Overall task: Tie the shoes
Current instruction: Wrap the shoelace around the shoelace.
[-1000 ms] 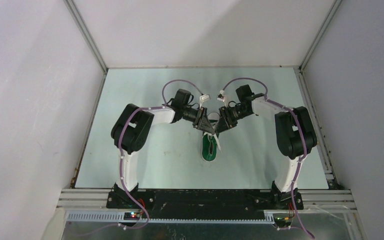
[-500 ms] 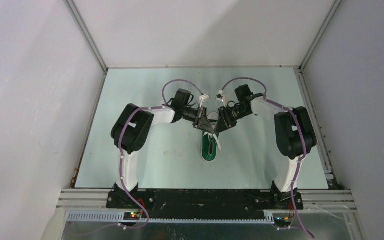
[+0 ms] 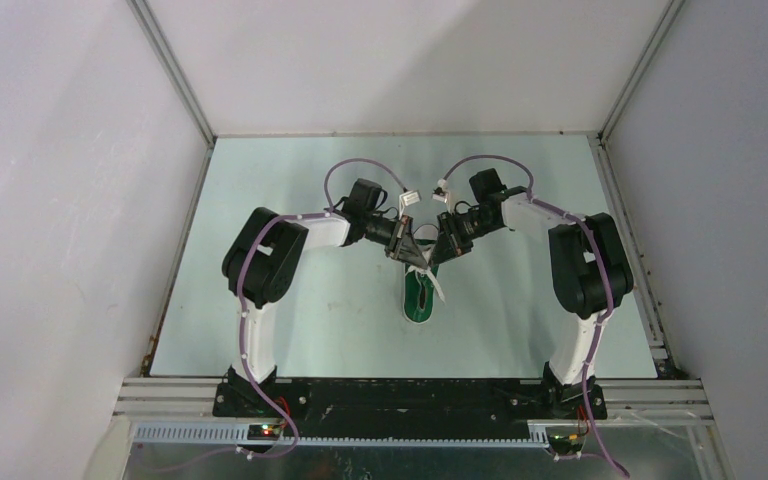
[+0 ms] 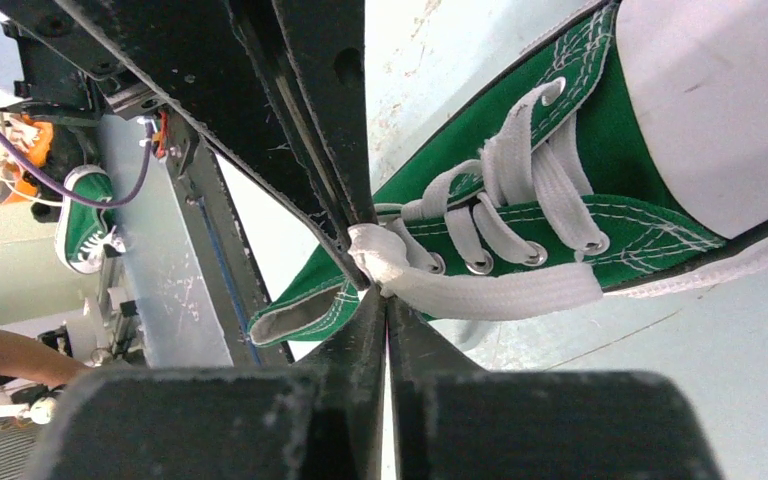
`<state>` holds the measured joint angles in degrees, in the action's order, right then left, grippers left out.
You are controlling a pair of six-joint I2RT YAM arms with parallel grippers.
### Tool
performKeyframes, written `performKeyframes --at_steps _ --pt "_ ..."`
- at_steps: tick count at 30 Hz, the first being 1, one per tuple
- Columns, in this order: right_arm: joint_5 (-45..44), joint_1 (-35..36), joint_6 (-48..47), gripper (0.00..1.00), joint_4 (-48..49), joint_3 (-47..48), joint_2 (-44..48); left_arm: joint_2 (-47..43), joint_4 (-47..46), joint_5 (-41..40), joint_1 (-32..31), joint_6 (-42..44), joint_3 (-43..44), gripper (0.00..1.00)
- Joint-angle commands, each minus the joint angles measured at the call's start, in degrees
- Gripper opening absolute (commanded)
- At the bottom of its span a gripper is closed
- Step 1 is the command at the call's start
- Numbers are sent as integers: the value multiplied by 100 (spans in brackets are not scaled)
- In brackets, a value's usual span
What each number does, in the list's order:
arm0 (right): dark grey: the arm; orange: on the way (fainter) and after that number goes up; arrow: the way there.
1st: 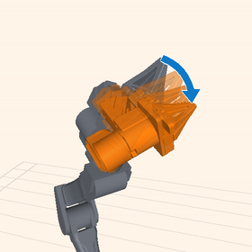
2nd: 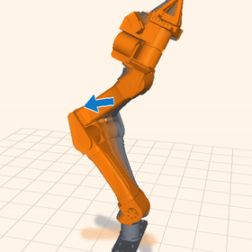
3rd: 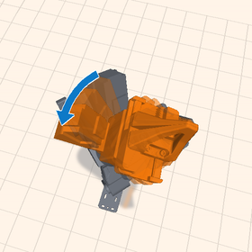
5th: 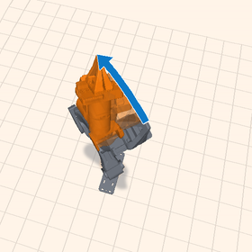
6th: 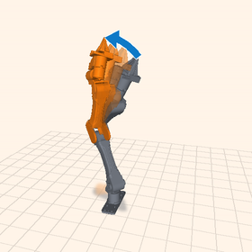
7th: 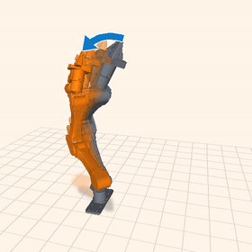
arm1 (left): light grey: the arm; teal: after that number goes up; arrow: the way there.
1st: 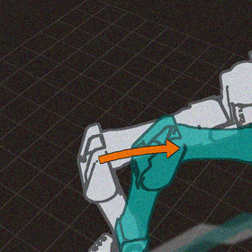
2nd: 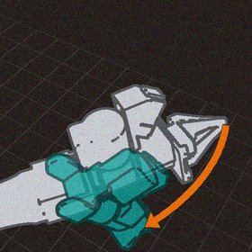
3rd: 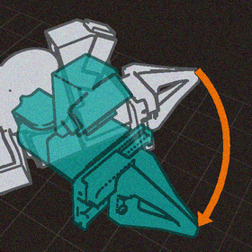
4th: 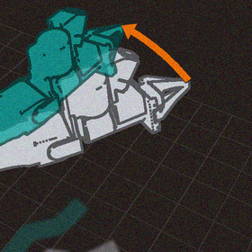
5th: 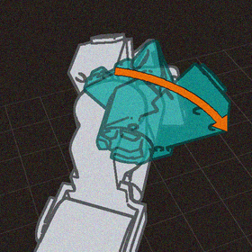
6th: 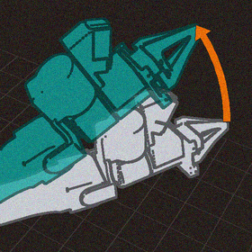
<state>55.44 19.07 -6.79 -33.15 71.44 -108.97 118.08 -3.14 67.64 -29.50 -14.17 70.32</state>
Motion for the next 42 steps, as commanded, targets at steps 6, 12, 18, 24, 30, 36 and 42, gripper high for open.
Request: performKeyframes --at_steps 6,12,18,24,30,36,42 --pt "264 14 -30 0 -52 195 340 -177 86 -230 -21 265 148 0" --pt "230 -49 -115 1 -168 190 427 -190 227 -349 -21 389 192 0" --pt "144 -254 -327 10 -390 195 517 -174 103 -208 16 330 125 0" --pt "216 -192 -300 10 -342 164 431 -133 -240 -156 32 69 91 0" --pt "-659 -162 -268 7 -297 97 339 -141 -622 -108 32 -168 -65 0" --pt "-913 -95 -128 7 -25 174 98 -203 -769 -41 32 -221 -181 0" --pt "-721 109 -125 8 54 308 -97 -178 -846 11 32 -260 -212 0"
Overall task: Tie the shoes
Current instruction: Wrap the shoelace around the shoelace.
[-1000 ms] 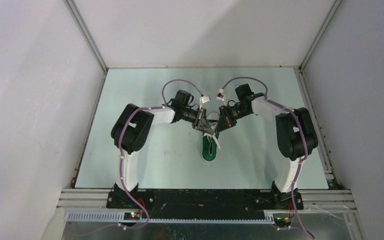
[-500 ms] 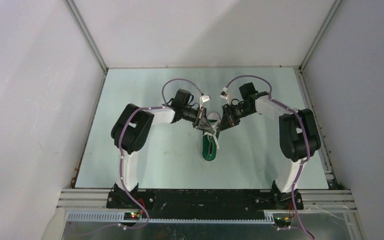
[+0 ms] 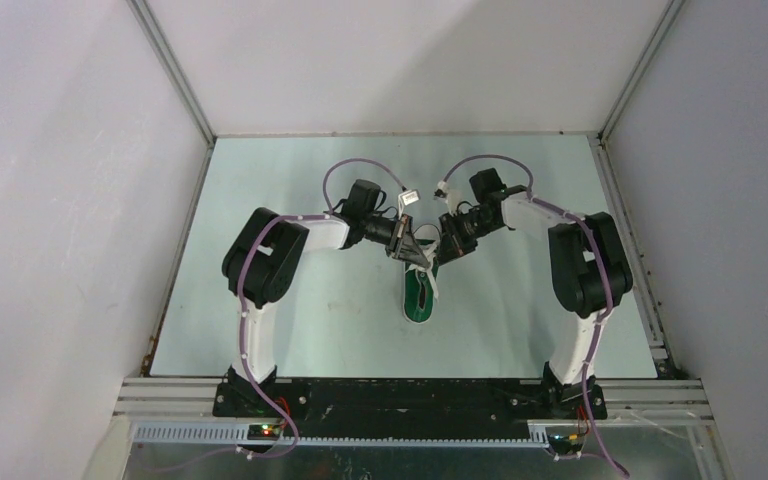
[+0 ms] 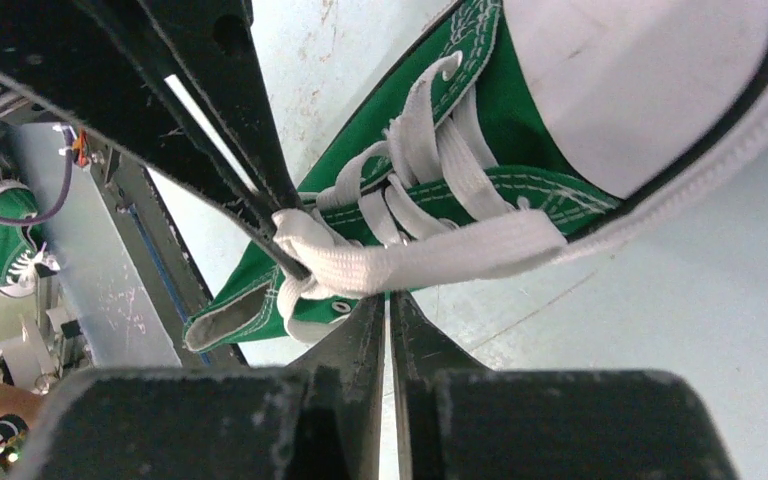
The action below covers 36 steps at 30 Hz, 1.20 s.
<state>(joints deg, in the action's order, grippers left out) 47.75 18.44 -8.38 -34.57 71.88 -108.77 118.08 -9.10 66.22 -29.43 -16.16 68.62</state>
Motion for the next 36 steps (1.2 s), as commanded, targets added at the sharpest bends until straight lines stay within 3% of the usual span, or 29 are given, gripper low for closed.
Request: performKeyframes --at_steps 1,19,36 --pt "54 203 44 8 209 289 -140 -175 -254 150 25 -69 -35 0" --pt "871 239 -85 12 80 356 -63 -126 160 -249 25 277 89 0" --pt "1325 265 -207 18 -12 350 -60 -169 -119 -347 -33 -7 90 0"
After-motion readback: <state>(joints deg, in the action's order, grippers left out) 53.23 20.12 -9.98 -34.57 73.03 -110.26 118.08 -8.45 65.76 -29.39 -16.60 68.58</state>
